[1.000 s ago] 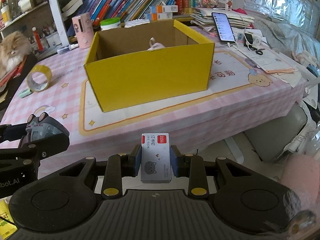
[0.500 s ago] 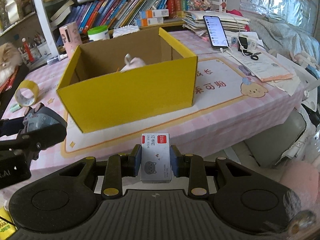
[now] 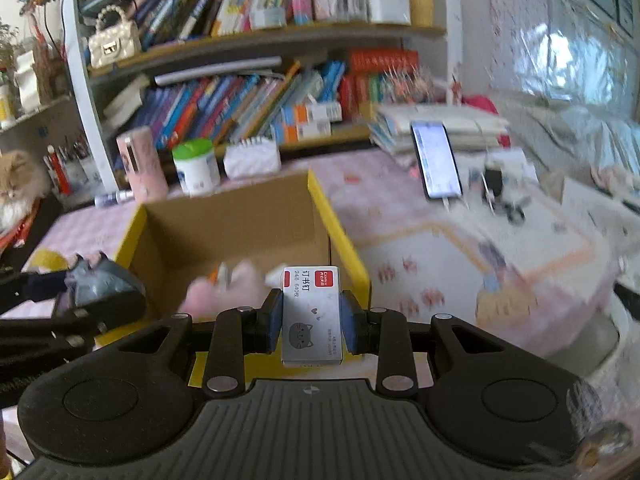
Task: Organize objects
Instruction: 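Lower both items into the yellow box and open both tools, then withdraw both tools from the box back over the table, then move both tools across the table toward the yellow tape roll and green eraser, then close the right tool on the yellow tape roll while the left tool grips the mint-green eraser, then carry the tape roll and eraser over to the yellow box with both tools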
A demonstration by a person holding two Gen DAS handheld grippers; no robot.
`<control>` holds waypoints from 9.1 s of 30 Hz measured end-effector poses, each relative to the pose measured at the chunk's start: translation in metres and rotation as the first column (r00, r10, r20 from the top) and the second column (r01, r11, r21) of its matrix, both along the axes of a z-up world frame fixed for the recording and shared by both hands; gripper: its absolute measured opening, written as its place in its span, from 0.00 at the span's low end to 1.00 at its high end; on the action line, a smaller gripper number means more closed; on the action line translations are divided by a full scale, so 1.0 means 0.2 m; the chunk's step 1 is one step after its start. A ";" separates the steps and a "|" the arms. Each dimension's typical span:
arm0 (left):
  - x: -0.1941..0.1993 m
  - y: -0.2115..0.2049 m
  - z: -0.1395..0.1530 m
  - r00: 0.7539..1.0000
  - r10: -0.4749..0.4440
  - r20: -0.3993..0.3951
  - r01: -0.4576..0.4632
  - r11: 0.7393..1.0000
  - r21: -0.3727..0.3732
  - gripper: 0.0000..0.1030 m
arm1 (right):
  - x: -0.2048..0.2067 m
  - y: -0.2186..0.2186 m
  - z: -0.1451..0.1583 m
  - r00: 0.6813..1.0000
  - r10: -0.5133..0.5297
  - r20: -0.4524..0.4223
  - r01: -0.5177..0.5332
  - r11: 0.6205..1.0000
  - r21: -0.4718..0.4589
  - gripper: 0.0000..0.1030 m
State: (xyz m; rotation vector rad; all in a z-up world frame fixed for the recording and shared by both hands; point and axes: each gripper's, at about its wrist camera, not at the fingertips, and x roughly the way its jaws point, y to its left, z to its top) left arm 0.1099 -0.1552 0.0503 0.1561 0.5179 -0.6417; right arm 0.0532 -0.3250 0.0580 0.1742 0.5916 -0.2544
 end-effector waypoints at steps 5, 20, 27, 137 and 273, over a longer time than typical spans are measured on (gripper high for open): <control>0.11 -0.09 -0.06 0.998 0.056 -0.009 -0.056 0.997 0.058 0.61 | 0.20 -0.09 0.02 0.998 0.057 0.009 -0.057 0.998 -0.025 0.27; 0.28 -0.23 -0.23 0.988 0.116 -0.103 -0.099 0.983 0.155 0.61 | 0.73 -0.12 -0.21 0.931 0.309 -0.193 -0.327 0.943 -0.065 0.27; 0.30 -0.24 -0.26 0.983 0.142 -0.119 -0.122 0.979 0.164 0.62 | 0.85 -0.08 -0.30 0.876 0.397 -0.274 -0.431 0.899 -0.076 0.27; -0.48 1.35 -0.27 0.866 0.459 -0.196 -0.447 0.888 0.103 0.88 | -0.17 1.33 -0.32 0.916 0.324 -0.235 -0.347 0.936 -0.065 0.80; -0.36 1.41 -0.18 0.859 0.476 -0.187 -0.487 0.873 -0.011 0.66 | 0.17 1.26 -0.30 0.864 0.457 -0.210 -0.455 0.888 0.063 0.12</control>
